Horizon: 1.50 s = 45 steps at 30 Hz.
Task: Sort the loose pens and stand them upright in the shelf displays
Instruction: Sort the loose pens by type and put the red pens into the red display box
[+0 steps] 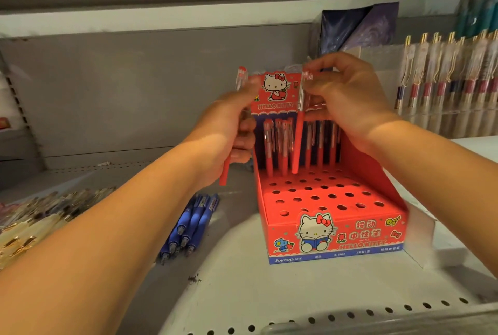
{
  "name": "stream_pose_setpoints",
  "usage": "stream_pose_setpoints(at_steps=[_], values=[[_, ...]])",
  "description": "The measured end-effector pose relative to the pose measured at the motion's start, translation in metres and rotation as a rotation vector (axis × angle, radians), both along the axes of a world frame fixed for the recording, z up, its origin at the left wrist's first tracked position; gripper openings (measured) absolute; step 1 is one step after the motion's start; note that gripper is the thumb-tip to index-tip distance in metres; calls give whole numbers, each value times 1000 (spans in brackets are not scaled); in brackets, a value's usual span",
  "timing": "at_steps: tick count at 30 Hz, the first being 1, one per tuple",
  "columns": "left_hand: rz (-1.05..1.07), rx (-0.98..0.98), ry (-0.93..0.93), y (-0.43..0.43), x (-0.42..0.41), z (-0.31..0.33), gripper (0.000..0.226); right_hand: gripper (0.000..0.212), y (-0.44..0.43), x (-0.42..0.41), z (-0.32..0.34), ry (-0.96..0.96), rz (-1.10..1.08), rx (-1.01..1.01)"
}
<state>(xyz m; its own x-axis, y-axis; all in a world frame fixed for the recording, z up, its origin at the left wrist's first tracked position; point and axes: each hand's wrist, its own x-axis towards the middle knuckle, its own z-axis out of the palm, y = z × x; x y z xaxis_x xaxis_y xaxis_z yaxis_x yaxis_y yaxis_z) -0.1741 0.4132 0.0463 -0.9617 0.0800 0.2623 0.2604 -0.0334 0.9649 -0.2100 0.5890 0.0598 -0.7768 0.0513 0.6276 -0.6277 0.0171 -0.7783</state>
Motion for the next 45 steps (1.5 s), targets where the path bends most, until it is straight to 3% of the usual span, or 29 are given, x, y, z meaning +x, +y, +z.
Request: stream_pose_setpoints(at_steps=[3,6,14,24,30,33,37,45], values=[[-40,110,-80,-2,1,3,25,24,1,-4,-3,16,-54,73],[-9,144,-47,-1,1,4,20,25,1,-7,-6,16,-86,124],[154,-130,200,0,-7,0,16,27,1,-12,-13,-38,-111,262],[110,-101,251,1,-4,-2,4,21,0,-18,-24,-148,-121,483],[112,-75,273,1,-3,0,8,18,3,-16,-17,-52,-265,565],[83,-70,281,1,-2,0,8,16,1,-12,-8,82,-312,372],[28,-88,270,3,0,-1,14,6,-7,2,1,90,59,19],[-15,-130,269,5,1,-5,11,16,-7,9,-1,55,212,-20]])
